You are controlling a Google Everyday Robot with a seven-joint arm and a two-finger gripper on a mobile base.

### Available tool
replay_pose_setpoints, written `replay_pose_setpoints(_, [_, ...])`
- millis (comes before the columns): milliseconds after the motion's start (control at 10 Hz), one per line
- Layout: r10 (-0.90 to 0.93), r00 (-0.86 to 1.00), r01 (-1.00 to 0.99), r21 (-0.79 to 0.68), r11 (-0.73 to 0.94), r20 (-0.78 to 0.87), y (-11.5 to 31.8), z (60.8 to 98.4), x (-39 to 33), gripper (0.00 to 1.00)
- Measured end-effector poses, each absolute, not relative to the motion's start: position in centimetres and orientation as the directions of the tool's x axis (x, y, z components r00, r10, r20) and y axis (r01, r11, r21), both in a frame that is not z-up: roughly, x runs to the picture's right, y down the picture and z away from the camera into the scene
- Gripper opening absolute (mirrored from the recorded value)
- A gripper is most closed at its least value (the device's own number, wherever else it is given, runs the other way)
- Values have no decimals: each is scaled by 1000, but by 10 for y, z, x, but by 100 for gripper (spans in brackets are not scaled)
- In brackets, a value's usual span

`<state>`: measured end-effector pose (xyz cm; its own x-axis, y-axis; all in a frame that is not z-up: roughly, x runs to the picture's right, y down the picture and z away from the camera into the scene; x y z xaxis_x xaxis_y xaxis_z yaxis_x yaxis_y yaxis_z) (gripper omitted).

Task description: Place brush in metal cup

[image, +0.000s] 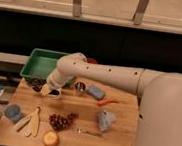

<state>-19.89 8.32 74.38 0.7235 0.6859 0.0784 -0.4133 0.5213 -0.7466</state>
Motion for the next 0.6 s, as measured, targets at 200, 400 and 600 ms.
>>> replay_pose_setpoints(200, [682, 719, -404, -717, 568, 135, 49, 726, -192, 0])
replay_pose_setpoints(400, [682, 713, -422, -678, 602, 161, 17, 722, -173, 0])
replay_pose_setpoints(600, [702, 693, -465, -642, 610, 165, -6, 725, -143, 0])
